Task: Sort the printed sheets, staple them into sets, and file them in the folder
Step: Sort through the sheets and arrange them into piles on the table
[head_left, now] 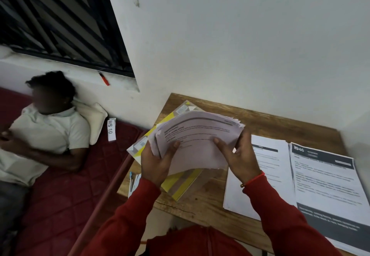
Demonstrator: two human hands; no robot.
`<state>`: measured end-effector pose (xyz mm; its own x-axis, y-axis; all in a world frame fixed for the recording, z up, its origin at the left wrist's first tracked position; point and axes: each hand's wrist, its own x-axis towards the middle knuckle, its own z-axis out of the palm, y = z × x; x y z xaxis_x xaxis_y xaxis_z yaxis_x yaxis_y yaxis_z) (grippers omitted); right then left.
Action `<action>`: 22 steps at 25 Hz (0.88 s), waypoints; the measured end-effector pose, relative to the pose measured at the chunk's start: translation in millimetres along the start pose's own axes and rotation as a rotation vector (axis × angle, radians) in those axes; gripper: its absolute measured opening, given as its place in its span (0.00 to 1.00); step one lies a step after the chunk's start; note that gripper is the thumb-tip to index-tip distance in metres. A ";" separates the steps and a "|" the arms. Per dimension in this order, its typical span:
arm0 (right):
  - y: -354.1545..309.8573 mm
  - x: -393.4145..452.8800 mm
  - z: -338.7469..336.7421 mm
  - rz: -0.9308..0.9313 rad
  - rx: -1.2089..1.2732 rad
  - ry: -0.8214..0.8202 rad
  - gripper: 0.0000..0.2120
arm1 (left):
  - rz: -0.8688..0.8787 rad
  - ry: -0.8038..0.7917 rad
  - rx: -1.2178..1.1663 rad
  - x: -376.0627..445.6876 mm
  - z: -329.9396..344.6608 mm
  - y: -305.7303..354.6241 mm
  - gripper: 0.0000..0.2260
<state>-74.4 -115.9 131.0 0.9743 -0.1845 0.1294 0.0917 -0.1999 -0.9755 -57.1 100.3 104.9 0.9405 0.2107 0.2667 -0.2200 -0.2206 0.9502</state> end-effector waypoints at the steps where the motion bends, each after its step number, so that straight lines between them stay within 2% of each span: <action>1: -11.7 1.3 -1.1 -0.103 -0.100 0.089 0.31 | -0.011 0.015 -0.003 1.4 0.5 -1.9 0.17; 3: -37.4 3.7 -2.2 -0.482 -0.366 0.267 0.34 | -0.017 0.013 0.002 2.1 2.2 -5.2 0.23; 5: -67.5 2.7 9.3 -0.766 -0.604 0.263 0.30 | -0.018 0.001 -0.003 2.5 2.9 -6.7 0.25; 7: -77.8 3.7 30.8 -0.805 -0.930 0.084 0.30 | 0.005 -0.020 0.004 4.4 2.3 -10.4 0.26; 9: -68.2 4.9 46.3 -0.754 -1.088 -0.074 0.31 | 0.052 -0.044 0.022 6.0 1.7 -11.3 0.27; 11: -59.8 6.7 41.3 -0.714 -0.933 -0.040 0.33 | 0.045 -0.028 0.043 8.8 2.5 -9.6 0.28; 13: -49.9 6.2 25.7 -0.655 -0.607 0.140 0.38 | 0.005 -0.016 0.019 11.8 3.0 -10.4 0.26; 15: -32.0 7.6 12.3 -0.470 -0.280 0.351 0.42 | 0.013 -0.010 -0.003 10.3 2.0 -10.6 0.23; 17: -17.5 12.2 12.1 -0.188 -0.004 0.424 0.43 | 0.026 -0.026 -0.006 8.5 0.6 -10.6 0.23; 19: -5.6 20.4 18.2 0.009 0.186 0.267 0.40 | 0.018 -0.074 -0.027 6.5 2.9 -10.2 0.21; 21: 3.9 27.4 24.2 0.047 0.159 0.044 0.38 | -0.031 -0.109 -0.072 8.1 10.2 -9.4 0.17; 22: 7.3 29.2 26.6 0.029 0.108 0.006 0.38 | -0.054 -0.099 -0.095 10.3 12.9 -7.1 0.13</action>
<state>-39.8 -97.1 123.0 0.9756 -0.1945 0.1016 0.0856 -0.0893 -0.9923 -42.5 91.8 98.8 0.9715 0.1235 0.2023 -0.1878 -0.1194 0.9749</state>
